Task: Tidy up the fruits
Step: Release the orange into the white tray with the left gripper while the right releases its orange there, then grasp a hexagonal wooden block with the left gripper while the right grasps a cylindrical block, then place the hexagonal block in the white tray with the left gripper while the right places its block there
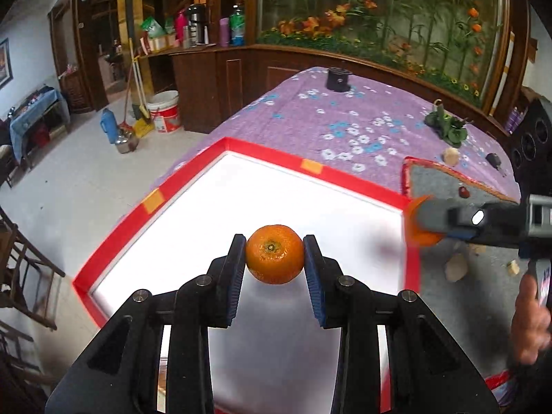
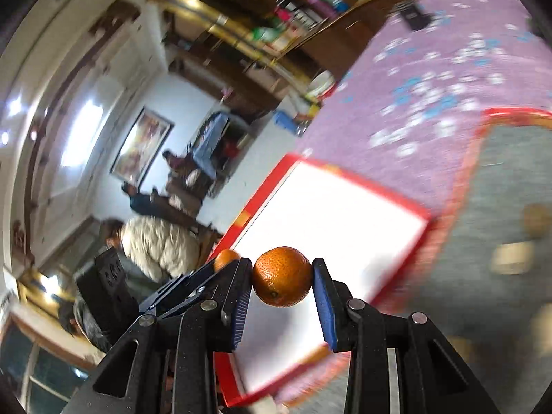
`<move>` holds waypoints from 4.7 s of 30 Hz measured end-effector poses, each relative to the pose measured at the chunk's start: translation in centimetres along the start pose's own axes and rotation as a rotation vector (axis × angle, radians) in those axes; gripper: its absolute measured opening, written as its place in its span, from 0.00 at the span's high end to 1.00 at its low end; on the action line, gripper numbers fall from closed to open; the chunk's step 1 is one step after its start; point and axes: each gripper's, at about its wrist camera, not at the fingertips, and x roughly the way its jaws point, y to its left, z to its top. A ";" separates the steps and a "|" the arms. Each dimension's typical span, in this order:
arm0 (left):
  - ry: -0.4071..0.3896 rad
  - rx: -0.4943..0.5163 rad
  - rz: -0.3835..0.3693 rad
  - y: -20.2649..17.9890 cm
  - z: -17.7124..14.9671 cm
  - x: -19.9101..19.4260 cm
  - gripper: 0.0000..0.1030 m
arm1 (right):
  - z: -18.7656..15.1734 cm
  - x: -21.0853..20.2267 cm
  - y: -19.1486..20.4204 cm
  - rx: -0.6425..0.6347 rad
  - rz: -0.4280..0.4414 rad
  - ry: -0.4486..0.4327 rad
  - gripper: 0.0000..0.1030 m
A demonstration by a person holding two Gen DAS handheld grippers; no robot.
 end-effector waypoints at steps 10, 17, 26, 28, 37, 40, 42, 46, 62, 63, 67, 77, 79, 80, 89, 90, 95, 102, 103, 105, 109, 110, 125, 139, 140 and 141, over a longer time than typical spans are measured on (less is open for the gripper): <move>0.023 0.011 0.062 1.5 -1.6 1.3 0.68 | -2.7 7.5 3.6 -0.121 -0.176 0.073 0.67; 0.058 -0.005 0.097 2.2 -2.2 1.6 0.67 | -3.3 8.6 3.9 -0.191 -0.330 0.104 0.66; -0.048 0.014 0.142 2.1 -1.9 -2.0 0.37 | -2.3 1.2 2.0 -0.132 -0.268 -0.097 0.61; -0.054 0.027 0.140 1.7 -2.0 -2.4 0.37 | -2.3 -0.9 0.8 -0.104 -0.275 -0.136 0.61; -0.086 0.138 0.102 -2.4 -2.1 -4.3 0.37 | -3.6 -11.4 -3.8 0.037 -0.310 -0.296 0.60; -0.105 0.178 0.097 -3.9 -2.3 -5.1 0.37 | -4.4 -15.0 -5.1 0.072 -0.325 -0.349 0.59; -0.109 0.208 0.077 -5.0 -2.6 -5.5 0.37 | -5.0 -16.9 -6.0 0.093 -0.333 -0.375 0.59; -0.119 0.274 0.041 -7.2 -3.2 -6.0 0.37 | -6.5 -20.6 -7.6 0.128 -0.370 -0.418 0.59; -0.065 0.404 -0.113 -12.2 -5.8 -4.7 0.37 | -8.3 -21.3 -10.3 0.246 -0.308 -0.305 0.58; -0.057 0.411 -0.123 -12.5 -5.9 -4.6 0.37 | -8.2 -20.9 -10.4 0.254 -0.298 -0.292 0.58; -0.029 0.436 -0.163 -13.8 -5.9 -3.9 0.37 | -7.5 -20.0 -11.5 0.290 -0.305 -0.261 0.58; 0.050 0.400 -0.205 -15.8 -3.6 -1.0 0.37 | -4.3 -14.7 -12.0 0.269 -0.331 -0.121 0.58; 0.071 0.393 -0.219 -16.0 -3.5 -0.7 0.37 | -3.6 -13.5 -11.6 0.227 -0.362 -0.098 0.58; 0.077 0.397 -0.218 -16.2 -3.6 -0.6 0.37 | -3.3 -13.1 -11.4 0.200 -0.390 -0.090 0.58; 0.146 0.400 -0.211 -18.1 -3.3 1.0 0.37 | -3.0 -11.5 -10.9 -0.006 -0.493 -0.021 0.73; 0.151 0.401 -0.209 -18.6 -3.1 1.2 0.37 | -3.1 -11.7 -11.2 0.003 -0.471 -0.025 0.76; 0.164 0.402 -0.180 -20.0 -2.4 3.2 0.37 | -3.2 -13.2 -12.5 0.085 -0.330 -0.034 0.80; 0.203 0.384 -0.189 -20.4 -2.4 5.5 0.57 | -3.2 -14.5 -11.7 0.097 -0.261 -0.067 0.80; 0.200 0.390 -0.194 -20.5 -2.4 5.5 0.64 | -3.2 -14.6 -11.7 0.099 -0.259 -0.073 0.80; 0.192 0.401 -0.201 -20.8 -2.5 5.3 0.74 | -3.2 -14.6 -11.5 0.100 -0.246 -0.077 0.80; 0.172 0.420 -0.189 -21.0 -2.8 5.0 0.74 | -3.3 -14.2 -10.8 0.066 -0.230 -0.092 0.80; 0.171 0.410 -0.193 -20.8 -2.8 4.9 0.74 | -3.3 -14.2 -10.7 0.058 -0.227 -0.098 0.80; -0.125 0.321 -0.043 -14.5 -0.5 -4.6 0.74 | -3.0 -16.0 -11.2 0.034 -0.197 -0.232 0.80; -0.222 0.211 0.070 -7.0 0.1 -6.8 0.74 | -2.5 -11.7 -4.4 -0.031 -0.168 -0.225 0.80; -0.216 0.203 0.079 -6.4 0.0 -6.6 0.74 | -2.5 -10.9 -3.5 -0.046 -0.157 -0.216 0.80; -0.212 0.197 0.087 -6.0 -0.1 -6.4 0.74 | -2.5 -10.0 -2.5 -0.060 -0.148 -0.206 0.80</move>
